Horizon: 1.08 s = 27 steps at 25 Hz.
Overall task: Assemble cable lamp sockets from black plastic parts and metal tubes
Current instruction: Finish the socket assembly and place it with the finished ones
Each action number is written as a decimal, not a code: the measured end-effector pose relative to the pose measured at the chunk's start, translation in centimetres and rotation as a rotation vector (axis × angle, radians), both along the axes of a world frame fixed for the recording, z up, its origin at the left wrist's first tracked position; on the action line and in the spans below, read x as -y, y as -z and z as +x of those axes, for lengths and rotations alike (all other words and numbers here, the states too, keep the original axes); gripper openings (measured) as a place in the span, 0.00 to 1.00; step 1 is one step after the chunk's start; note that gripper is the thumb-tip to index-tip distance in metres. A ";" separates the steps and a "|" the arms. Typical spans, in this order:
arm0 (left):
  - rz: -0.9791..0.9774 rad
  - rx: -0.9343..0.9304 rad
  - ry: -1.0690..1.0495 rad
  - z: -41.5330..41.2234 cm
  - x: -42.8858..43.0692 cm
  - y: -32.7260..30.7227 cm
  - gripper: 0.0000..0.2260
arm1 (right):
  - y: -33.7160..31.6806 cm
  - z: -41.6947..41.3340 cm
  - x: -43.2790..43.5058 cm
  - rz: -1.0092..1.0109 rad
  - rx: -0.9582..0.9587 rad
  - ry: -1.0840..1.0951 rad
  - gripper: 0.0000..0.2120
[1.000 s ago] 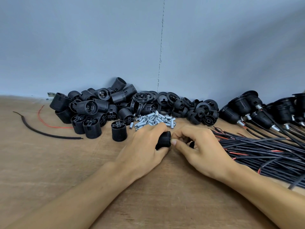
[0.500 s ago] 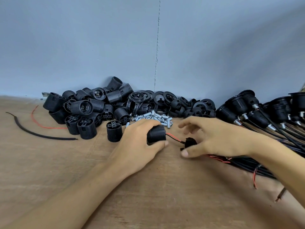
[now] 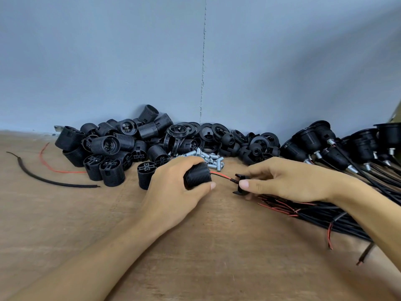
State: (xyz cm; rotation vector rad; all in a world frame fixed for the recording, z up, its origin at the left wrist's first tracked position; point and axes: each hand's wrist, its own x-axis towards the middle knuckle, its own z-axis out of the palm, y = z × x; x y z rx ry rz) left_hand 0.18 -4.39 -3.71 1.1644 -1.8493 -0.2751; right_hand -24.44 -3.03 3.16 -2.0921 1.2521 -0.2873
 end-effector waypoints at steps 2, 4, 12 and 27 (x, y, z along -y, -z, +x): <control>-0.007 -0.025 0.005 0.0 -0.1 0.0 0.13 | 0.2 0.0 0.1 -0.029 0.054 0.040 0.11; -0.016 -0.035 0.021 0.0 -0.3 -0.1 0.13 | 0.7 0.1 0.4 -0.071 0.165 0.107 0.13; -0.029 0.014 0.036 -0.1 -0.3 -0.3 0.16 | 0.6 -0.2 0.5 -0.029 0.192 0.125 0.20; 0.002 0.055 0.099 -0.1 -0.3 -0.2 0.16 | 2.1 1.8 0.0 -0.233 0.112 0.128 0.16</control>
